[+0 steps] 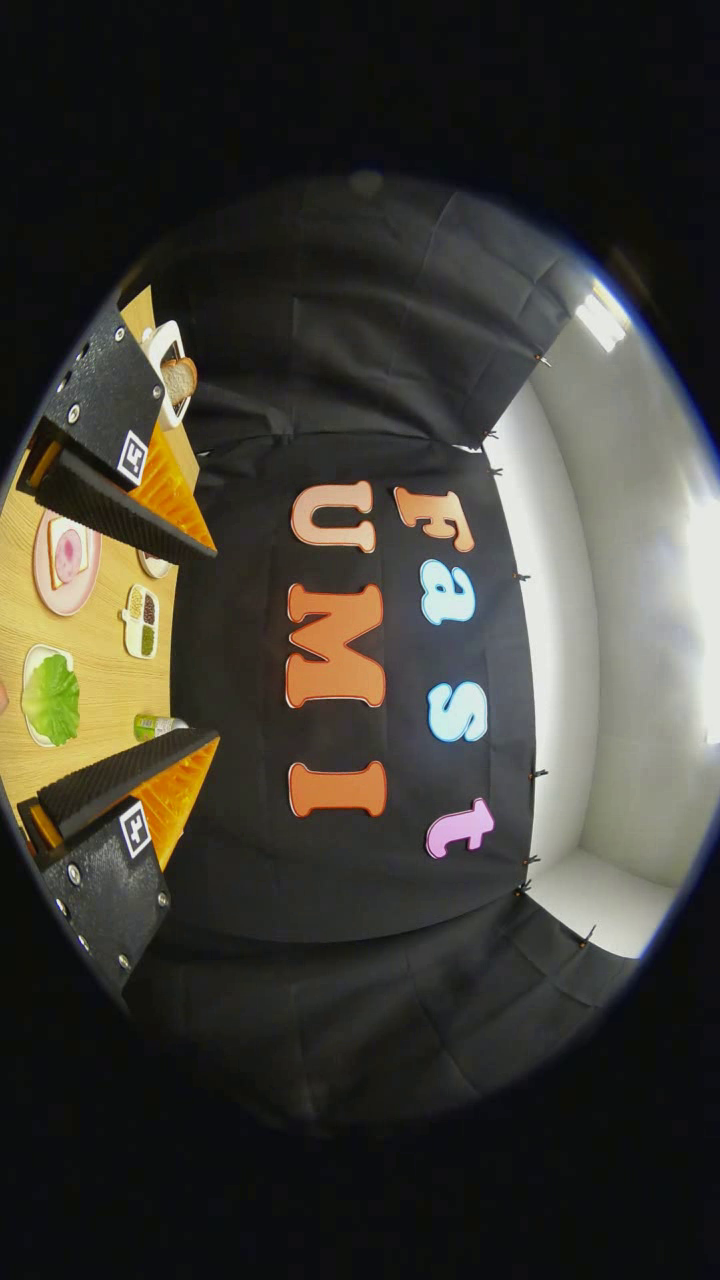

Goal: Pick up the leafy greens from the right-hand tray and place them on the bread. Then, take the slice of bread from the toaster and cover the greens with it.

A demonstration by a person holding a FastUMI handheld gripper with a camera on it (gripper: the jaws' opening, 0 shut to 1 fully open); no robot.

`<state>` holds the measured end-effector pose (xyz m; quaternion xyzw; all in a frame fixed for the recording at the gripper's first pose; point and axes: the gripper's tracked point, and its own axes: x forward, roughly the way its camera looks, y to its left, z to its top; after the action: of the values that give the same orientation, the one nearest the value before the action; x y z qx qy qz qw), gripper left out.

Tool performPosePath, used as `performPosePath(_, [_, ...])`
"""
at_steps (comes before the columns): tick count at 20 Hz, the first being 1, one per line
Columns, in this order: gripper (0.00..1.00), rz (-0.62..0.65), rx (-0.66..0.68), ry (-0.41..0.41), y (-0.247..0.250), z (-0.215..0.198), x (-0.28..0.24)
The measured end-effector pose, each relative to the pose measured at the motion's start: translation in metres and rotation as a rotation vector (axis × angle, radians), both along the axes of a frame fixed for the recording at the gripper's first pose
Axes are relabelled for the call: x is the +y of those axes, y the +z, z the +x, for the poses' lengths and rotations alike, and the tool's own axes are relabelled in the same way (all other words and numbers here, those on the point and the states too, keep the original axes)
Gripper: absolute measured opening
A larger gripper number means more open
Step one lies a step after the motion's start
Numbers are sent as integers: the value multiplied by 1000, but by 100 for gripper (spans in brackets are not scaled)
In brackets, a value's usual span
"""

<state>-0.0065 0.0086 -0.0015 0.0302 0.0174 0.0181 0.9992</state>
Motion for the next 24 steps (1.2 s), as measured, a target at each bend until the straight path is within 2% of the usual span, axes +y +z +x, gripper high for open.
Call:
performPosePath(5, [99,-21,6,-17,-5,5,-6])
performPosePath(12, [99,-33,40,1,-27,18,-11])
performPosePath(20, [99,20,251,61,-90,34,-10])
performPosePath(24, [99,28,448,128,-140,34,-2])
